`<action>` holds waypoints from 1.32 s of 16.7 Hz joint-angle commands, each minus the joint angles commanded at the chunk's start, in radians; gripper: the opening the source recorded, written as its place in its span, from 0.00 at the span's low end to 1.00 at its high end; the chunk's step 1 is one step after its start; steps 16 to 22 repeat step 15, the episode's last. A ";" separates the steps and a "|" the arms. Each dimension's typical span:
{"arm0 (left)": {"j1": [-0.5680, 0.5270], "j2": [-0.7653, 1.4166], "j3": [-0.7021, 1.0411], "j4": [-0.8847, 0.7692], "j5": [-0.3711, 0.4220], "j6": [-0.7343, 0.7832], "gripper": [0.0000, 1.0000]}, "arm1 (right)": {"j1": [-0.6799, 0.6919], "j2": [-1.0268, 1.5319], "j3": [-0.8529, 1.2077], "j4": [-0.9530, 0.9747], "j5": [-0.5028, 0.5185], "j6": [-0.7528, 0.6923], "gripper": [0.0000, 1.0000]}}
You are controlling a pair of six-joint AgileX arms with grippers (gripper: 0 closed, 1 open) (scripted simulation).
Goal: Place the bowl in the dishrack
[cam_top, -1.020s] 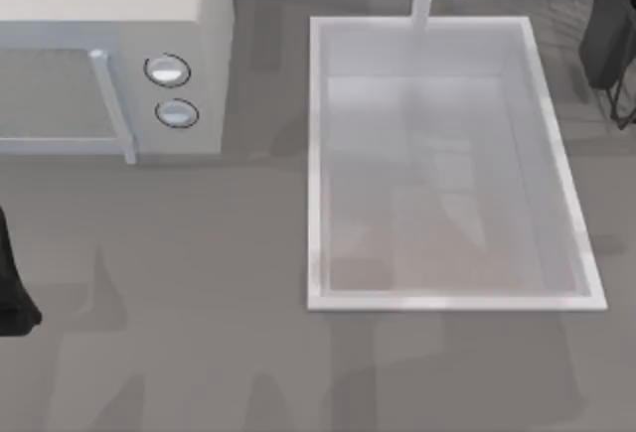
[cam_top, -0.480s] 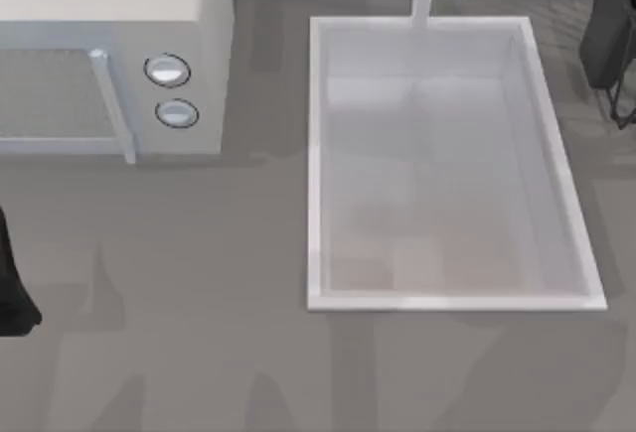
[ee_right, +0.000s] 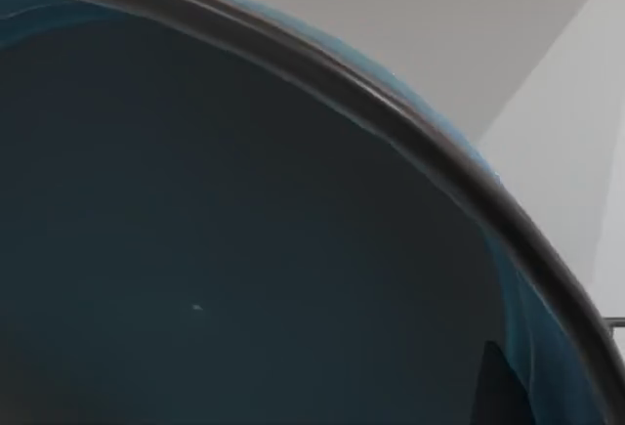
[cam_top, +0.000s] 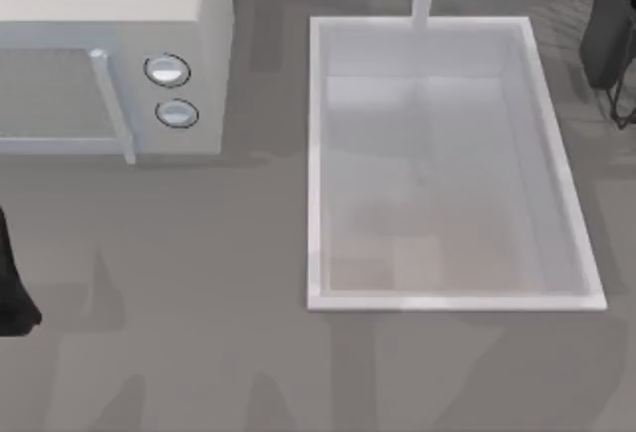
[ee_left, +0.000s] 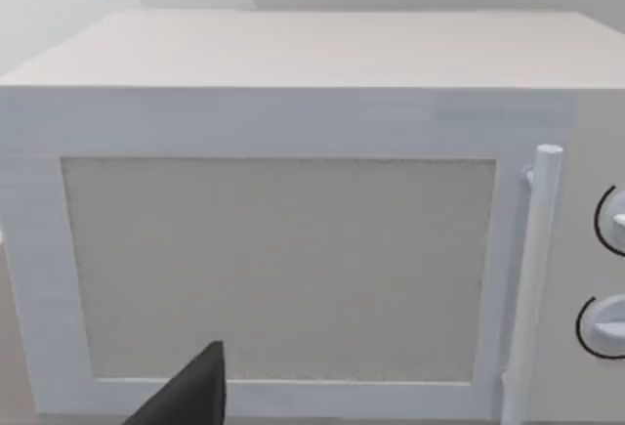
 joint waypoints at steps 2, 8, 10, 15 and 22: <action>0.000 0.000 0.000 0.000 0.000 0.000 1.00 | 0.000 0.000 0.000 0.000 0.000 0.000 0.45; 0.000 0.000 0.000 0.000 0.000 0.000 1.00 | 0.000 0.000 0.000 0.000 0.000 0.000 0.90; 0.000 0.000 0.000 0.000 0.000 0.000 1.00 | 0.000 0.000 0.000 0.000 0.000 0.000 1.00; 0.000 0.000 0.000 0.000 0.000 0.000 1.00 | 0.000 0.000 0.000 0.000 0.000 0.000 1.00; 0.000 0.000 0.000 0.000 0.000 0.000 1.00 | 0.000 0.000 0.000 0.000 0.000 0.000 1.00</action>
